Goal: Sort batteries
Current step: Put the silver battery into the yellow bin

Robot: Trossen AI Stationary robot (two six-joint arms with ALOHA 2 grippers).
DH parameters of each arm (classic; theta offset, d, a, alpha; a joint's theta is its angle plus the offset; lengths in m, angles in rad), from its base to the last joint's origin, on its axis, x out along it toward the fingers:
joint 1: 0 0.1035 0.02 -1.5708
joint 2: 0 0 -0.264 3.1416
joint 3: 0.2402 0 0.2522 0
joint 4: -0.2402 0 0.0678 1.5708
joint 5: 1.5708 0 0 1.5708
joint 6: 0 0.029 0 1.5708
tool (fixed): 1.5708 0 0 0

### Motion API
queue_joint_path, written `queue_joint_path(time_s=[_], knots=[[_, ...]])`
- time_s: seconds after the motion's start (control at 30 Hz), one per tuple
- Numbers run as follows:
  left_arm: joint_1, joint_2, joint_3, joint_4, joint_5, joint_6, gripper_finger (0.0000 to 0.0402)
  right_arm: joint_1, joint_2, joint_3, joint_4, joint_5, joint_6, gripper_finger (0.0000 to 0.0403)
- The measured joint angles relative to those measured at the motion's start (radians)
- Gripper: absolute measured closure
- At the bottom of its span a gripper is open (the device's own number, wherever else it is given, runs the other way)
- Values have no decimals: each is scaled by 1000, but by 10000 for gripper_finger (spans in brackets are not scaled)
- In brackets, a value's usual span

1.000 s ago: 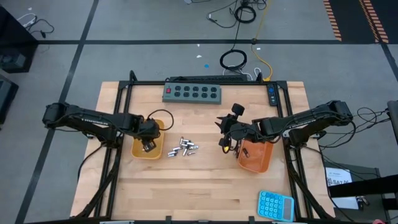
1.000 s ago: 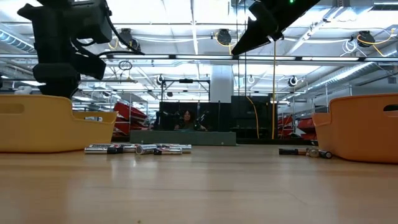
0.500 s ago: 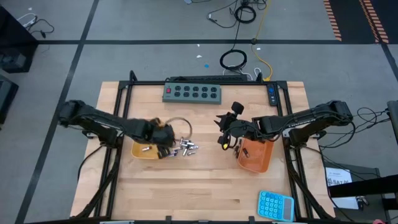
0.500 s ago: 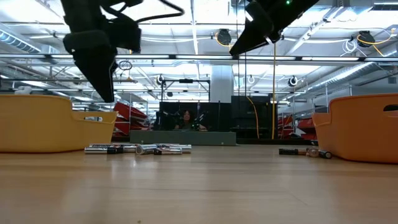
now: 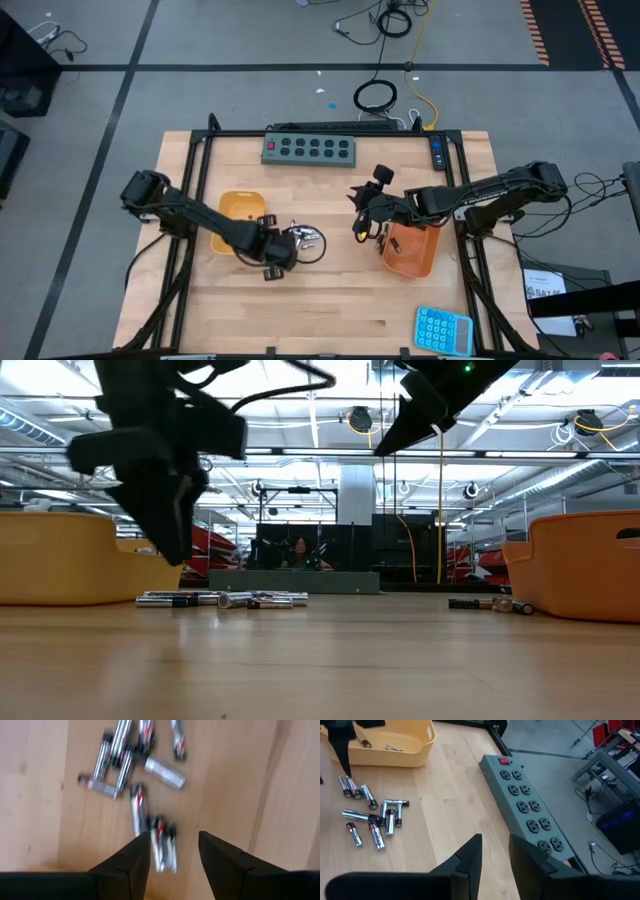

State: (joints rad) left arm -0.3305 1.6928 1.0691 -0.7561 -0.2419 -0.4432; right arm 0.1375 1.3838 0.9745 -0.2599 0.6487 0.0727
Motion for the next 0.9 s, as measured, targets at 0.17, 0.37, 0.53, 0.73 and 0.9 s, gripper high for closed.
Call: queue_joint_path(time_s=[0.17, 0.37, 0.53, 0.73, 0.9], knots=[[45, 0, 0, 64, -19, 36, 227, 0, 0, 0, 2, 0, -2, 312], [131, 0, 0, 68, -10, 84, 227, 0, 0, 0, 1, 0, -7, 312], [161, 18, 0, 70, 7, 87, 227, 0, 0, 0, -2, 0, -17, 312], [132, 68, 0, 96, 27, 61, 227, -1, 0, 0, -4, 1, -24, 312], [132, 83, 0, 86, 25, 59, 227, -1, 0, 0, 3, 5, -29, 312]])
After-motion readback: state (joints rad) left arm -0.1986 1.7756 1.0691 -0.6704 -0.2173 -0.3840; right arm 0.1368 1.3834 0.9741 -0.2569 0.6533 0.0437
